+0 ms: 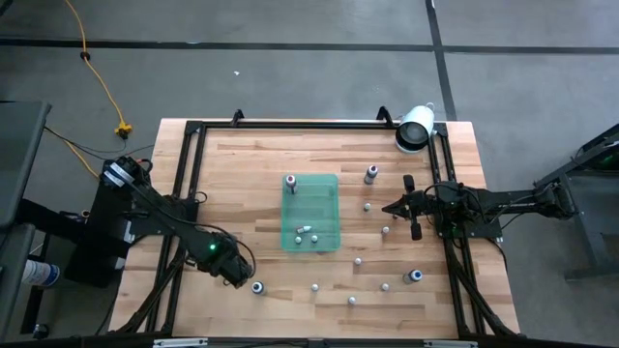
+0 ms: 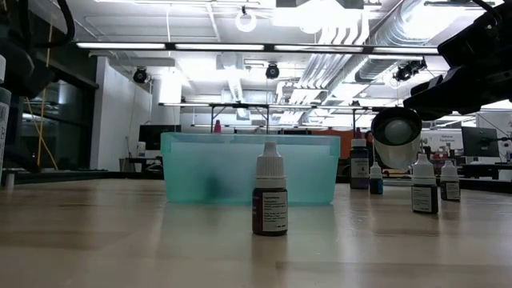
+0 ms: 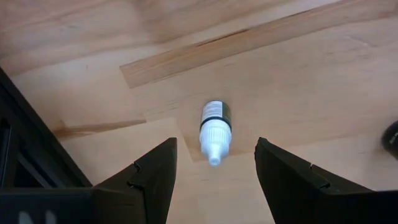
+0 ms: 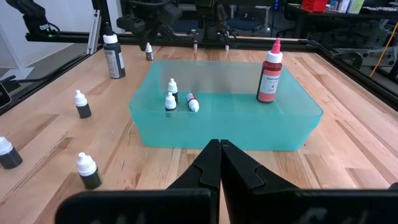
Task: Pick & Place food coloring
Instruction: Put the small green food coloring bottle into the green bin
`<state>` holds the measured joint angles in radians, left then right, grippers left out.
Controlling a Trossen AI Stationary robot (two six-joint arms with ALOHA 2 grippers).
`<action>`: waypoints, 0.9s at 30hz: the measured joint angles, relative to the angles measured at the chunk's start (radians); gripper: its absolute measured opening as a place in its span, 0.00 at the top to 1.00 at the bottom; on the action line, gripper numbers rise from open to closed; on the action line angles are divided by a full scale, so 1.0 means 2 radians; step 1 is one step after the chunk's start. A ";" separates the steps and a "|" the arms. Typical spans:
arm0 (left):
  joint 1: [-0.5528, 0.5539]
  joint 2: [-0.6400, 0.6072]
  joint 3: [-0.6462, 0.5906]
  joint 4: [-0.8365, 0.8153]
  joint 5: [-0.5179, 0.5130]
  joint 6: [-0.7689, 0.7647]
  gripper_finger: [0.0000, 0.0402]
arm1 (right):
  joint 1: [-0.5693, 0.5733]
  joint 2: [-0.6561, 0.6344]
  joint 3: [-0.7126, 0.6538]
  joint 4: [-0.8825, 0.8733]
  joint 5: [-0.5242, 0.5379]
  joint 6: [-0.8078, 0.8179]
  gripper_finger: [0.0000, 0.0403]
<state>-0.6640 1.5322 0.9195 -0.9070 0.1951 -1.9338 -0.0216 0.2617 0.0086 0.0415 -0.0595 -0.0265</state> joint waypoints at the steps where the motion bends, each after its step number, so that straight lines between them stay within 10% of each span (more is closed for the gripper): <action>1: 0.000 0.000 0.000 0.000 0.000 0.002 0.49 | 0.000 0.000 0.000 0.000 0.000 0.000 1.00; 27: -0.003 0.014 0.001 0.004 -0.004 0.036 0.71 | 0.000 0.000 0.000 0.000 0.000 0.000 1.00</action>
<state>-0.6701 1.5598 0.9207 -0.8987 0.1862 -1.8611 -0.0216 0.2615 0.0086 0.0418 -0.0595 -0.0265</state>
